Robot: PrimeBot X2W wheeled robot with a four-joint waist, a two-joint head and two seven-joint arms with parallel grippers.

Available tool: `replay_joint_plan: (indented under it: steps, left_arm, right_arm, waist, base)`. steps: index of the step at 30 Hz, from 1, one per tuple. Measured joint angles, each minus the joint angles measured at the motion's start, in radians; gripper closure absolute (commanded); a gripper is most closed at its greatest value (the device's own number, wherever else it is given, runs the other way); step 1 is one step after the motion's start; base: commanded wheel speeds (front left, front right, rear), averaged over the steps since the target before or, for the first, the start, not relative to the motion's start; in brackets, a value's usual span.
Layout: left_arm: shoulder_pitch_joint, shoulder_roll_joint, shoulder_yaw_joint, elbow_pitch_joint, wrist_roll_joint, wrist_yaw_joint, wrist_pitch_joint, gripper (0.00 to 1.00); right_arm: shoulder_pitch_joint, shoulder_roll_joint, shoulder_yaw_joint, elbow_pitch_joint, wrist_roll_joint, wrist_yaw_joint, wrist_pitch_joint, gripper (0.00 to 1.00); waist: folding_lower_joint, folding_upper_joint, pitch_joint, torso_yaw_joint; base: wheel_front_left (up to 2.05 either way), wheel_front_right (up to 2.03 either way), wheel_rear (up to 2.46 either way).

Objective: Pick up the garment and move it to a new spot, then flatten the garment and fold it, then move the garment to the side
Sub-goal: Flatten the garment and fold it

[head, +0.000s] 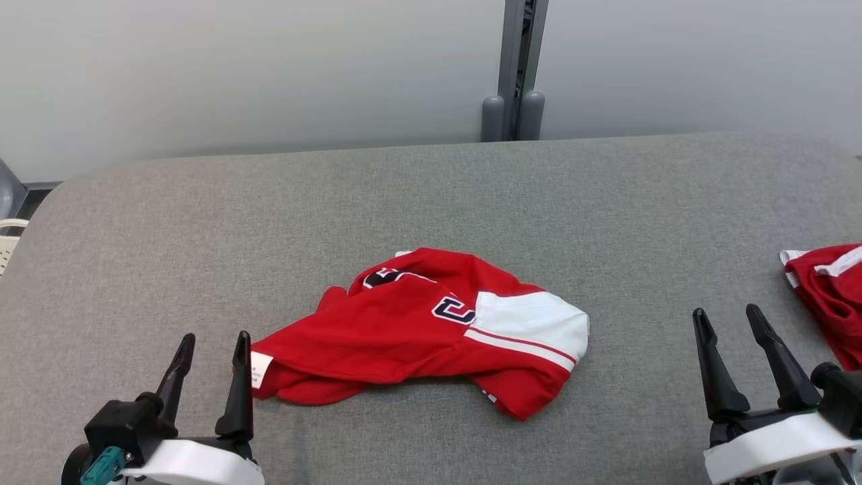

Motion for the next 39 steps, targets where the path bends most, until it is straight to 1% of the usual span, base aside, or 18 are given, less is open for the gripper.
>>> replay_joint_plan:
  steps: [7,15,22,27,30,33,39]
  left_arm:
    - [0.027,0.006,-0.02,-0.028,0.007,0.012,0.026,0.0]
    - [0.029,0.009,-0.029,-0.044,0.014,0.022,0.035,0.0]
    - [0.014,0.009,-0.038,-0.049,0.016,0.022,0.035,0.0]
    - [-0.03,0.002,-0.055,-0.052,0.024,0.017,0.035,0.0]
    - [-0.056,-0.008,-0.067,-0.043,0.032,0.009,0.03,0.0]
    - [-0.077,-0.017,-0.076,-0.025,0.034,-0.001,0.022,0.0]
    - [-0.116,-0.034,-0.084,0.007,0.04,-0.015,0.002,0.0]
  right_arm:
    - [0.038,0.0,-0.001,-0.018,-0.015,0.0,0.023,0.0]
    - [0.046,0.002,-0.008,-0.038,-0.016,0.0,0.033,0.0]
    - [0.026,-0.005,-0.013,-0.021,-0.004,0.0,0.04,0.0]
    - [-0.04,-0.042,0.029,0.058,0.034,0.0,0.071,0.0]
    - [-0.083,-0.072,0.086,0.124,0.07,0.0,0.105,0.0]
    - [-0.123,-0.096,0.143,0.182,0.114,0.0,0.137,0.0]
    - [-0.199,-0.136,0.224,0.269,0.221,0.0,0.203,0.0]
  waist:
    - [-0.0001,0.0,-0.029,-0.009]
    - [-0.0001,-0.0001,-0.013,-0.003]
    - [-0.0001,0.0,0.0,0.011]
    - [-0.0001,0.0,0.024,0.041]
    - [-0.0001,0.0,0.043,0.068]
    - [0.0,-0.0001,0.066,0.094]
    - [0.0,0.0,0.114,0.129]
  base:
    - [0.0,0.0,0.0]
    - [0.0,0.0,0.0]
    - [0.0,0.0,0.0]
    - [0.0,0.0,0.0]
    - [0.0,0.0,0.0]
    - [0.0,0.0,0.0]
    - [0.0,0.0,0.0]
